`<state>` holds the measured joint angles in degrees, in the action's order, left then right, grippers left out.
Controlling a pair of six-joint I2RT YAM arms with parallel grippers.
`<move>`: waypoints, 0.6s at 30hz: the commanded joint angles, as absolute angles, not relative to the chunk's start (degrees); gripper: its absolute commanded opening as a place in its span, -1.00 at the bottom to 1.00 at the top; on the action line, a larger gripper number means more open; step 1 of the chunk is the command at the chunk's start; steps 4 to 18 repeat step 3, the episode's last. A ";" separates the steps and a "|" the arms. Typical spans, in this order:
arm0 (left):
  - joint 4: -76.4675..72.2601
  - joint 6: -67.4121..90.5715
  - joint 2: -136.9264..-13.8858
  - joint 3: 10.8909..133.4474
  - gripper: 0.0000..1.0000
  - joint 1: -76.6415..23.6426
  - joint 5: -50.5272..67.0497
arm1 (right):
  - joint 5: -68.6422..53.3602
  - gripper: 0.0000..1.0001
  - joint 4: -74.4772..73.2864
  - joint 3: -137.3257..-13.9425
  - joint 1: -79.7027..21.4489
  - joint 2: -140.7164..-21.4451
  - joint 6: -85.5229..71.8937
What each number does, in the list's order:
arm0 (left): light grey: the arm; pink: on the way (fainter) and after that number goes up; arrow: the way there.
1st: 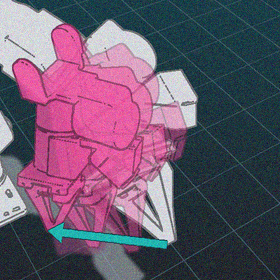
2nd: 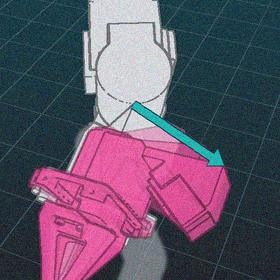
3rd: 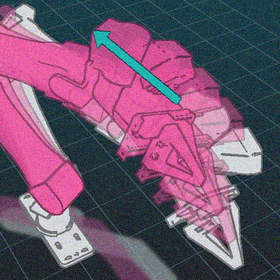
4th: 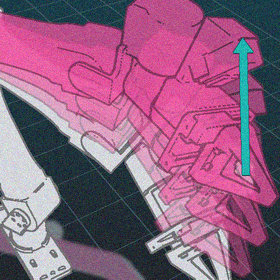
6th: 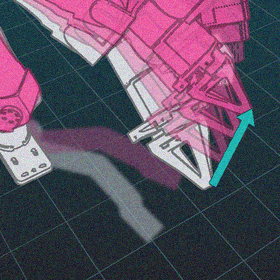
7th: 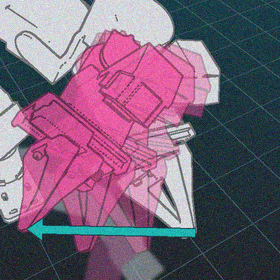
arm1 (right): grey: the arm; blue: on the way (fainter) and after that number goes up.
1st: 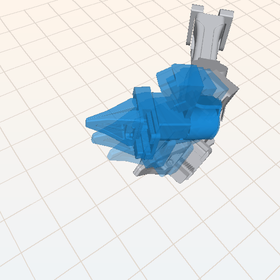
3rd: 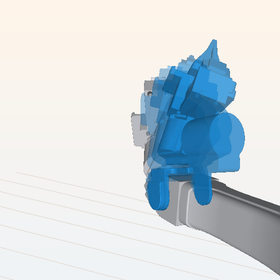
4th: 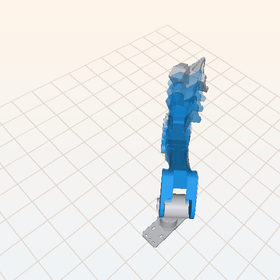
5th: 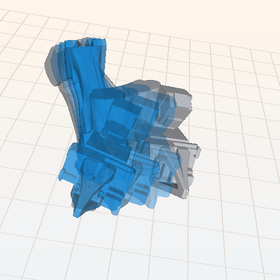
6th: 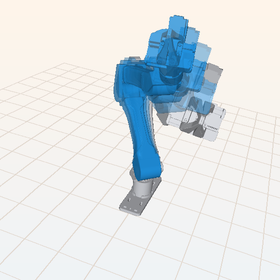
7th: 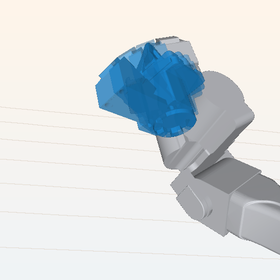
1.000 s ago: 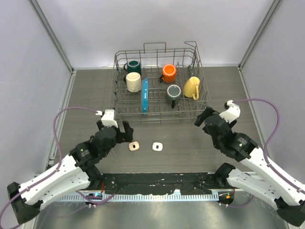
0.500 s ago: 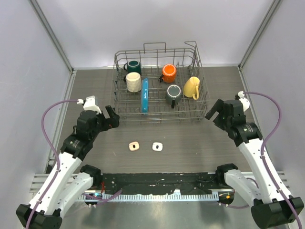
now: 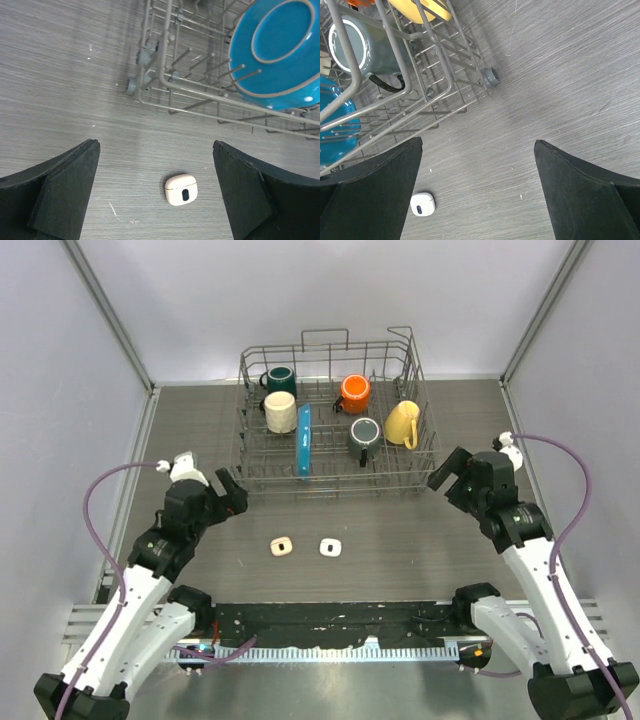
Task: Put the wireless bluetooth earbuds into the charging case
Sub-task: Reset both arms
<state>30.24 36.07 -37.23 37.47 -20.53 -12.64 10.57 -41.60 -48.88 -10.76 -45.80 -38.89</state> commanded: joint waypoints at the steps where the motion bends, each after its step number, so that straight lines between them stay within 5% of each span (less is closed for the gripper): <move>1: 31.03 36.65 -36.39 39.64 1.00 -20.30 -17.05 | 11.69 0.99 -38.58 -49.48 -10.63 -44.56 -39.11; 18: 30.94 36.65 -35.69 39.55 0.99 -20.30 -17.66 | 12.91 0.99 -38.32 -49.40 -10.55 -43.86 -39.20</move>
